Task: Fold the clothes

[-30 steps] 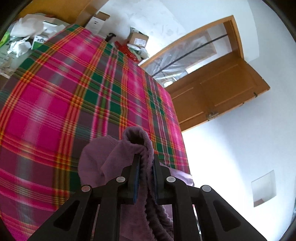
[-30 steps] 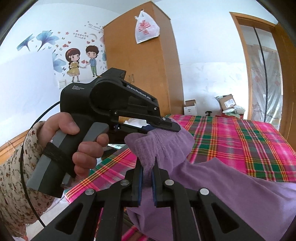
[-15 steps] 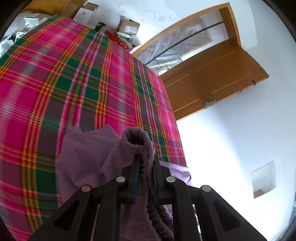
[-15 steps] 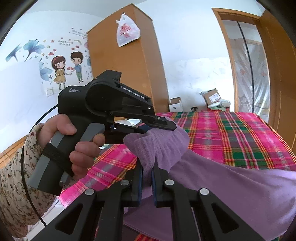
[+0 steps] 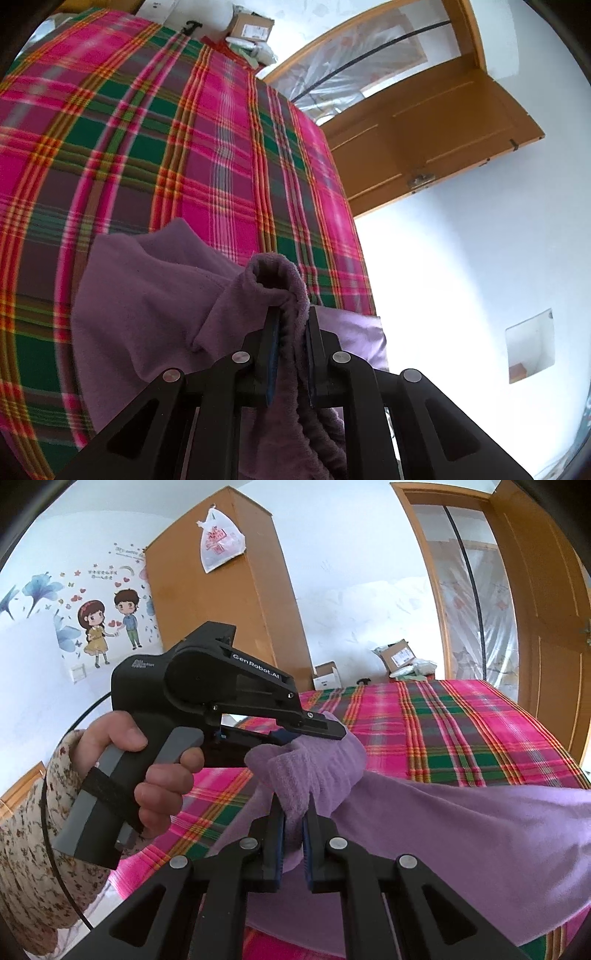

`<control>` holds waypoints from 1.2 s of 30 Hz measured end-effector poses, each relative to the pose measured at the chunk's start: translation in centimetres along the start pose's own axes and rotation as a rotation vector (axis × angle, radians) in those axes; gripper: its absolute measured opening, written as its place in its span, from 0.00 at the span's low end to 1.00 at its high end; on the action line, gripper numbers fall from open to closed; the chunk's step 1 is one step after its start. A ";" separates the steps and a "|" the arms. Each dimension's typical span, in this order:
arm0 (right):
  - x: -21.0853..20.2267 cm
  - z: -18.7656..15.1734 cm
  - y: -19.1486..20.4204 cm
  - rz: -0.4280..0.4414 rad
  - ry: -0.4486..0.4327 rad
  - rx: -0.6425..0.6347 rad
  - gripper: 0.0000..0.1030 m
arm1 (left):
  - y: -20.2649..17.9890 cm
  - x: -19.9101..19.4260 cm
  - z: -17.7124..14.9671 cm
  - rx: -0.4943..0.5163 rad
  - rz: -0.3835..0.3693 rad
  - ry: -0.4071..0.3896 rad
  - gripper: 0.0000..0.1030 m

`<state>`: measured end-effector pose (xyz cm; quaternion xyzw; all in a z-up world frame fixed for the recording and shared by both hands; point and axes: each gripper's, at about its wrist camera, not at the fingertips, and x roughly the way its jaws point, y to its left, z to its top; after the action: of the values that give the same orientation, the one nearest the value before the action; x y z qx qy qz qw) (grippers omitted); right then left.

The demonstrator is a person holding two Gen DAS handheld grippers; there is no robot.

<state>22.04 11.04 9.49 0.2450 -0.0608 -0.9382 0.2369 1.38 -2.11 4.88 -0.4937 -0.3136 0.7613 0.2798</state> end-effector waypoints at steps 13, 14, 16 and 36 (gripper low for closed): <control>0.7 -2.2 -3.3 0.007 0.054 0.094 0.10 | -0.2 1.7 -0.2 0.030 0.000 0.005 0.28; 0.7 -2.3 -3.5 0.010 0.060 0.102 0.10 | -0.2 1.2 -0.3 0.034 -0.003 -0.009 0.28; 0.7 -2.5 -3.9 0.018 0.067 0.118 0.11 | 0.0 0.2 -0.6 0.035 -0.007 -0.037 0.34; 1.0 -4.5 -10.9 0.073 0.178 0.322 0.43 | 6.1 -4.9 -4.5 -0.031 0.084 -0.168 0.38</control>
<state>18.99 20.13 2.59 0.3592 -0.1978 -0.8818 0.2330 6.65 -8.76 1.72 -0.4453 -0.3267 0.8061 0.2125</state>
